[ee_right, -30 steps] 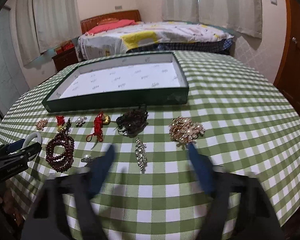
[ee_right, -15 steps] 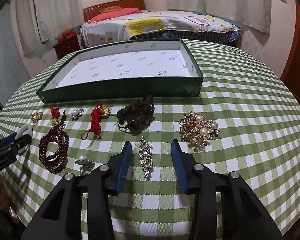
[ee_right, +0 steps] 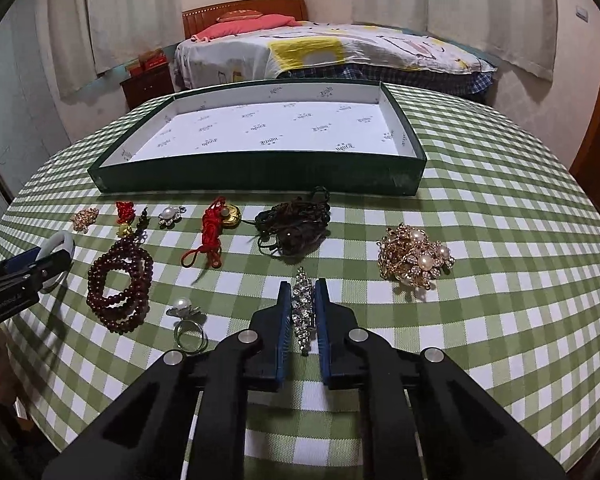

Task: Organize jewelry
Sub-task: 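Carry the bangle into the green box and open the left tool while the right tool releases the pin there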

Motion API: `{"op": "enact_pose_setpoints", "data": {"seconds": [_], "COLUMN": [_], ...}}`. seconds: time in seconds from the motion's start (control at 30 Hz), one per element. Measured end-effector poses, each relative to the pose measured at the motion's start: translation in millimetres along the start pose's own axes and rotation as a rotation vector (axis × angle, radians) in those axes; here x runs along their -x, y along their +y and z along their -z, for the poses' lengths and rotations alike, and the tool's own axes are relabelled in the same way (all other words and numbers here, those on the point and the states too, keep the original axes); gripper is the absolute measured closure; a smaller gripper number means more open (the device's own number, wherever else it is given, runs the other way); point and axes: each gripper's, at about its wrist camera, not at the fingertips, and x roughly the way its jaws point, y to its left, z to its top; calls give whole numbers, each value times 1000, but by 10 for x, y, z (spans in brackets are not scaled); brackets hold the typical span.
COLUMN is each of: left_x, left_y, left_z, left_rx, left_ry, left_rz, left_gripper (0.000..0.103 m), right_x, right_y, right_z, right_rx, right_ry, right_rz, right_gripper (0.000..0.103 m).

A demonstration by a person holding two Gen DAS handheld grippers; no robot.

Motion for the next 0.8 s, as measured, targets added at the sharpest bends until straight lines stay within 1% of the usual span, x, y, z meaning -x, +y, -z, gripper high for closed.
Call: {"op": "enact_pose_setpoints", "data": {"seconds": [0.23, 0.4, 0.5, 0.63, 0.8], "left_x": [72, 239, 346, 448, 457], "left_y": [-14, -49, -98, -191, -332], "left_z": [-26, -93, -184, -390, -683], "left_rx": [-1, -7, -13, -22, -45], "left_ry": [-17, -54, -82, -120, -166], "left_rz": [5, 20, 32, 63, 97], "left_gripper": [34, 34, 34, 34, 34], "right_x": [117, 237, 328, 371, 342], "right_y": [-14, -29, -34, -54, -133], "right_z": [11, -113, -222, -382, -641], "right_rx": [-22, -26, -28, -21, -29], "right_ry": [-12, -47, -81, -116, -153], "right_rz": [-17, -32, -37, -33, -31], "right_gripper": [90, 90, 90, 90, 90]}}
